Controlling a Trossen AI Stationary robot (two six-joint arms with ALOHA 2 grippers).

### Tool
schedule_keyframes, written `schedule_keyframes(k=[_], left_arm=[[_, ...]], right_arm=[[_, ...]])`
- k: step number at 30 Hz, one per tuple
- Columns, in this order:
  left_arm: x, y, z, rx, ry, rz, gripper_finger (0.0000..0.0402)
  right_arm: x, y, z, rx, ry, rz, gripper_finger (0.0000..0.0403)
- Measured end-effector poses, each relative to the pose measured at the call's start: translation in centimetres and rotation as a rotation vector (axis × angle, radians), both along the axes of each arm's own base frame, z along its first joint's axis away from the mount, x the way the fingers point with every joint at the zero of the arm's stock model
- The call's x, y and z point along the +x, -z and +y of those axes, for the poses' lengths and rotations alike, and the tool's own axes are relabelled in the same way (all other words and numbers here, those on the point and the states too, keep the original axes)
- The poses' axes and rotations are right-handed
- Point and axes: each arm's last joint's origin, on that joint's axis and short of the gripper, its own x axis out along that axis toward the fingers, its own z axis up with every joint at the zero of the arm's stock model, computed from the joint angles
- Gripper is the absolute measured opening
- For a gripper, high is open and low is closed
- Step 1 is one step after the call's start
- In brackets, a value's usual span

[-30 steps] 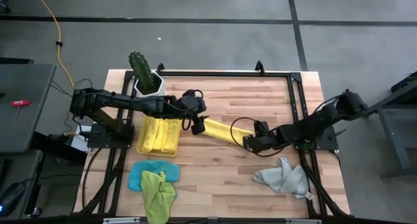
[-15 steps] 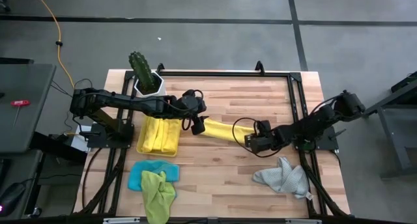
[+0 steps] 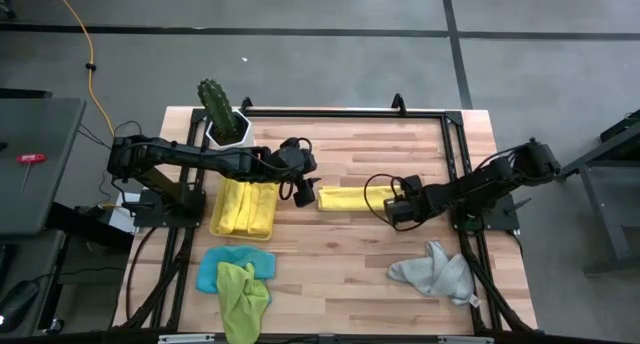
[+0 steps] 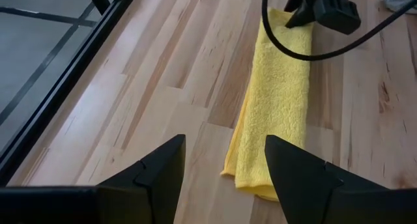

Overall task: Fold microfiber towels
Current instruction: Fold the yellow microfiber towel

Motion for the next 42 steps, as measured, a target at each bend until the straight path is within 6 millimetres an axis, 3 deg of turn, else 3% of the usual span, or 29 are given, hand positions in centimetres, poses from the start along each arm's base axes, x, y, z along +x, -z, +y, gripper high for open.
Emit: schedule_keyframes(k=[14, 20, 25, 30, 33, 40, 42], left_arm=[[-0.1, 0.1, 0.0, -0.003, 0.002, 0.01, 0.02], [-0.1, 0.1, 0.0, -0.003, 0.001, 0.011, 0.02], [0.2, 0.4, 0.0, -0.004, 0.005, 0.013, 0.02], [2.5, 3.8, 0.5, -0.046, 0.075, 0.03, 0.0193], [4.3, 6.6, 1.0, -0.055, 0.127, 0.025, 0.0167], [7.6, 11.9, 2.5, -0.08, 0.112, 0.089, 0.0024], [8.1, 13.0, 2.7, -0.087, 0.109, 0.11, 0.0011]], right_arm=[[-1.0, 0.7, -0.7, -0.074, 0.035, 0.026, 0.011], [-2.4, 0.3, -0.8, -0.105, 0.003, 0.158, 0.0018], [-3.1, -1.0, -0.5, -0.09, -0.013, 0.121, 0.0014], [-3.5, -2.4, -0.3, -0.11, -0.039, 0.028, 0.0005], [-3.6, -2.9, -0.2, -0.117, -0.047, -0.013, 0.0003], [-3.6, -3.2, -0.2, -0.13, -0.07, -0.033, 0.0001], [-3.6, -3.2, -0.2, -0.13, -0.082, -0.031, 0.0001]])
